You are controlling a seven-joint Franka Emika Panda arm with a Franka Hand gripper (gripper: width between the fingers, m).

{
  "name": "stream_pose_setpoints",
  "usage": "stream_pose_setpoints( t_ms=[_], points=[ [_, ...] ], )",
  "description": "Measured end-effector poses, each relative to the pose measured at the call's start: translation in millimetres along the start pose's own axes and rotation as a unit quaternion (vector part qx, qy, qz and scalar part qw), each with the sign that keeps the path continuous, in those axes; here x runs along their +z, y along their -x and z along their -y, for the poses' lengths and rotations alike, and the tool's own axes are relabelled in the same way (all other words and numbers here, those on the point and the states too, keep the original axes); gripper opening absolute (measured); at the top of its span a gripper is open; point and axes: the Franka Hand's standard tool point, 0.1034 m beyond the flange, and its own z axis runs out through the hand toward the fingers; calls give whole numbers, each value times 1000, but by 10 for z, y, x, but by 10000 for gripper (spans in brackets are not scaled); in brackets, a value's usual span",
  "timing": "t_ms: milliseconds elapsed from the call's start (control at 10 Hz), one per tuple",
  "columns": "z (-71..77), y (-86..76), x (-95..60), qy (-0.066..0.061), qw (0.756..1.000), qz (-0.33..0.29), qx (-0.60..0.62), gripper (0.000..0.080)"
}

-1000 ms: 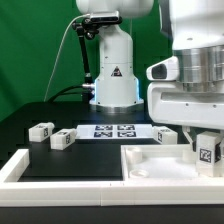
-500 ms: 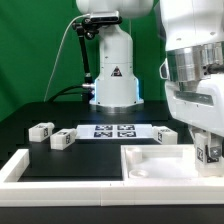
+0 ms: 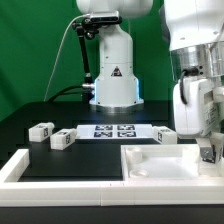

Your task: Assemble one leg

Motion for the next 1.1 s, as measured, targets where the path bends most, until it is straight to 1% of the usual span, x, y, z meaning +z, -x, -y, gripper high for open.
stream_pose_setpoints(
  t_ms=[100, 300, 400, 600, 700, 800, 900, 1000, 1100],
  points=[
    [-1, 7, 3, -3, 1000, 5, 8, 290],
    [5, 0, 3, 0, 999, 16, 39, 290],
    [7, 1, 3, 2, 999, 16, 33, 290],
    [6, 2, 6, 1, 1000, 18, 24, 290],
    [6, 2, 6, 1, 1000, 18, 23, 472],
    [8, 0, 6, 1, 1000, 17, -2, 593],
    [7, -13, 3, 10, 999, 16, -37, 593],
    [12, -8, -12, 23, 997, 17, -76, 638],
    [31, -5, -28, 28, 986, 13, -162, 638]
  ],
)
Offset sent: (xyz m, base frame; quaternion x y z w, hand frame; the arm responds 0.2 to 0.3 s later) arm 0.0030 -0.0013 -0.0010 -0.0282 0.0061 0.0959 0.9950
